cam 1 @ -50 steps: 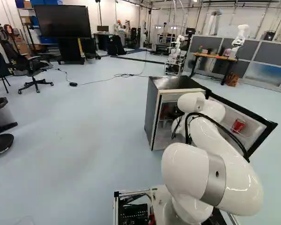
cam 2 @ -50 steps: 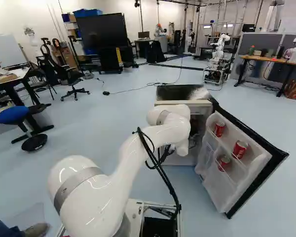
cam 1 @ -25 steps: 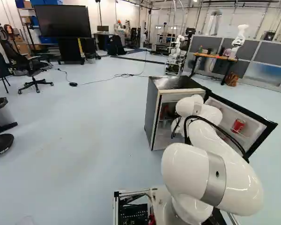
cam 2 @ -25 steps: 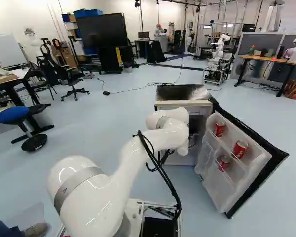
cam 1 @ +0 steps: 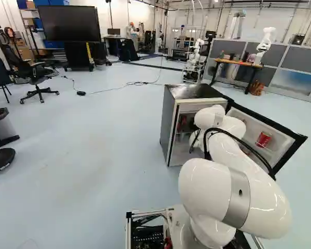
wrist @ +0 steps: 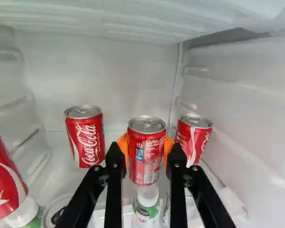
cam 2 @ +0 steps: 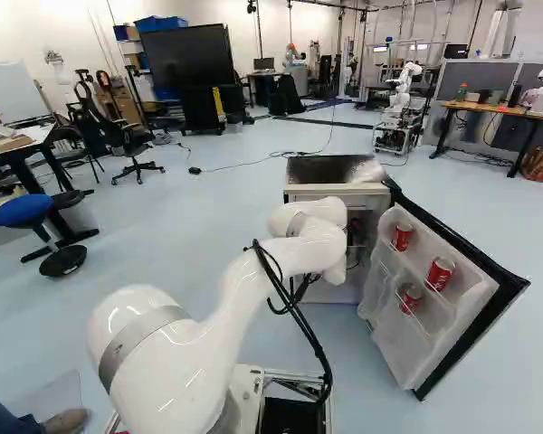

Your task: Grab a drink from the fridge

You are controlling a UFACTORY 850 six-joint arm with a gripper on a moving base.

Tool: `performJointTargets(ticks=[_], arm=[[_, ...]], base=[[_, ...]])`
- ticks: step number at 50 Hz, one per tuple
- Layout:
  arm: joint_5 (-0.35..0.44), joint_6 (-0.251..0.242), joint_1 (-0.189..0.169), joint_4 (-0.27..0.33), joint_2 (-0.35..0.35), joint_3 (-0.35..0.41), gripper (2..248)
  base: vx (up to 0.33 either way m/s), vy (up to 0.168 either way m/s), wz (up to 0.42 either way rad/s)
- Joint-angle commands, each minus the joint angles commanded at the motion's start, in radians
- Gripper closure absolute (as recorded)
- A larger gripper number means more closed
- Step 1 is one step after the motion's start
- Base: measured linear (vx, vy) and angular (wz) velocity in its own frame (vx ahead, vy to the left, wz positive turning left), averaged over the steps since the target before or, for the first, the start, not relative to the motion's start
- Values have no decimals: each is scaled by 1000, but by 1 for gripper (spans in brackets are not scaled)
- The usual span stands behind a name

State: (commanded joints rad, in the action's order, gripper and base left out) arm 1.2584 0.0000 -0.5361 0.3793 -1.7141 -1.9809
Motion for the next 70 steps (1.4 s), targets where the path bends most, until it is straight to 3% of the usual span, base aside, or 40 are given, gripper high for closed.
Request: performJointTargets(ticks=[54,70], arm=[[0,0,0,0,33,34,158],[0,0,-6,0,85,125,158]], base=[[0,0,0],[0,0,0]])
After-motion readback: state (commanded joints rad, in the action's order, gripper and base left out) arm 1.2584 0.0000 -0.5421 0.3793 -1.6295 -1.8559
